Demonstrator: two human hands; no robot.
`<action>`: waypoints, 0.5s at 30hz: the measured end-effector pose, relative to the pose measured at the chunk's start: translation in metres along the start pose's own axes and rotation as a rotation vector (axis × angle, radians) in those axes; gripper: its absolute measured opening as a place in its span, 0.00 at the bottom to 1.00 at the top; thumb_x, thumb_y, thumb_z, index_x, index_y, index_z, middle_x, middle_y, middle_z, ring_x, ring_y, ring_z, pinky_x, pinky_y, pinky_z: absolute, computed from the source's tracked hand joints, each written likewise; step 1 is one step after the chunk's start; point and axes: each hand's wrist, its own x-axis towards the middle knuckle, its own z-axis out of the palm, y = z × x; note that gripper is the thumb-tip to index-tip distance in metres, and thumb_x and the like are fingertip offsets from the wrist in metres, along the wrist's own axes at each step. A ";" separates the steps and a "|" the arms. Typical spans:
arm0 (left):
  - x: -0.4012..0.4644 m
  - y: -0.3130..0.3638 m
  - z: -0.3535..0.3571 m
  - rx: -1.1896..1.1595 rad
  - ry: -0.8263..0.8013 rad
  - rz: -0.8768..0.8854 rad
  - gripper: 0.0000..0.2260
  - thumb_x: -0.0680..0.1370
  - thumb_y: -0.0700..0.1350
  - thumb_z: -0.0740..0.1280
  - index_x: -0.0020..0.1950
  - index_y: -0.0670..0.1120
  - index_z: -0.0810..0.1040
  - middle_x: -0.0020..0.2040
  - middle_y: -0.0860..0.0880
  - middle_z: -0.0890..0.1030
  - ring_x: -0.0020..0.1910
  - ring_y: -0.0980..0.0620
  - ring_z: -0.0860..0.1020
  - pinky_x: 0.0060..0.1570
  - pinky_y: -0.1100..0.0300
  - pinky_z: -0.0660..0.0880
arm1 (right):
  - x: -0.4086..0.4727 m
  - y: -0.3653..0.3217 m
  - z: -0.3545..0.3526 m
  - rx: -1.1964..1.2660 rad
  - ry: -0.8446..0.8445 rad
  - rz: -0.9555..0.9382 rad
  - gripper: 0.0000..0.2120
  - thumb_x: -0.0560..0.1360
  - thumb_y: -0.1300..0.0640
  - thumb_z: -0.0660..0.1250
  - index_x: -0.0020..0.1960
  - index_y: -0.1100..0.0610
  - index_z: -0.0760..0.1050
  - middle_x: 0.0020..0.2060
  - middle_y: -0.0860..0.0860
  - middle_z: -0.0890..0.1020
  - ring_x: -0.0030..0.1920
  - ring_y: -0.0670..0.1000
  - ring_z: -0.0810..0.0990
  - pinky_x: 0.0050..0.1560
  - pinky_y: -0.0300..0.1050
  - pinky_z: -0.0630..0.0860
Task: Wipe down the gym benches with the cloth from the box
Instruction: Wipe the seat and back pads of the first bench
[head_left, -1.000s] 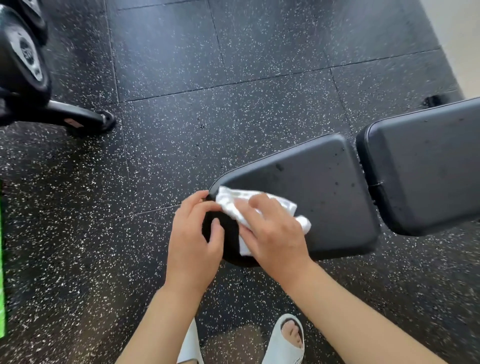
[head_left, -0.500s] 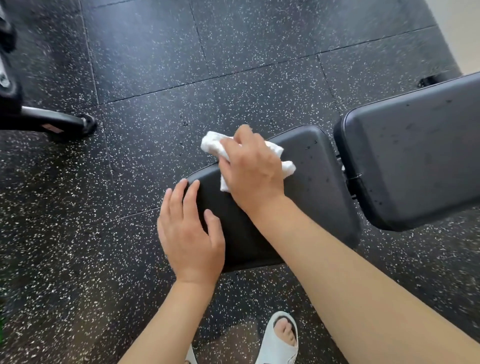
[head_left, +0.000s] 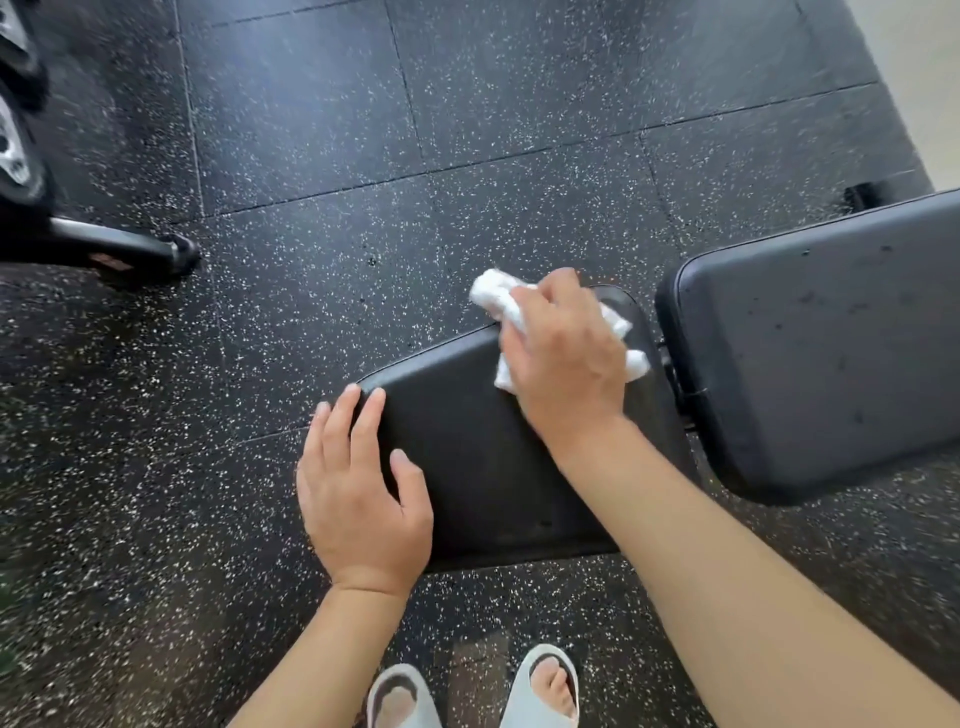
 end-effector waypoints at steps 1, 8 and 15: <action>0.000 -0.001 0.000 0.000 0.000 0.006 0.25 0.78 0.45 0.62 0.77 0.45 0.73 0.79 0.47 0.71 0.80 0.41 0.66 0.77 0.42 0.62 | -0.008 -0.016 0.004 0.019 -0.003 -0.040 0.08 0.78 0.52 0.67 0.54 0.54 0.80 0.51 0.54 0.77 0.48 0.57 0.77 0.43 0.56 0.74; 0.000 -0.005 0.000 -0.011 0.000 0.015 0.26 0.77 0.45 0.63 0.76 0.45 0.74 0.78 0.46 0.71 0.79 0.40 0.66 0.76 0.43 0.63 | -0.038 -0.025 0.001 0.100 -0.051 -0.278 0.10 0.79 0.51 0.67 0.57 0.52 0.81 0.49 0.49 0.79 0.47 0.54 0.79 0.39 0.49 0.75; 0.000 -0.005 -0.003 -0.021 -0.026 0.009 0.25 0.79 0.46 0.62 0.77 0.47 0.73 0.79 0.48 0.71 0.80 0.42 0.65 0.76 0.41 0.63 | -0.030 0.013 -0.019 -0.013 0.055 -0.004 0.09 0.80 0.48 0.69 0.56 0.51 0.83 0.47 0.50 0.80 0.45 0.55 0.81 0.37 0.51 0.77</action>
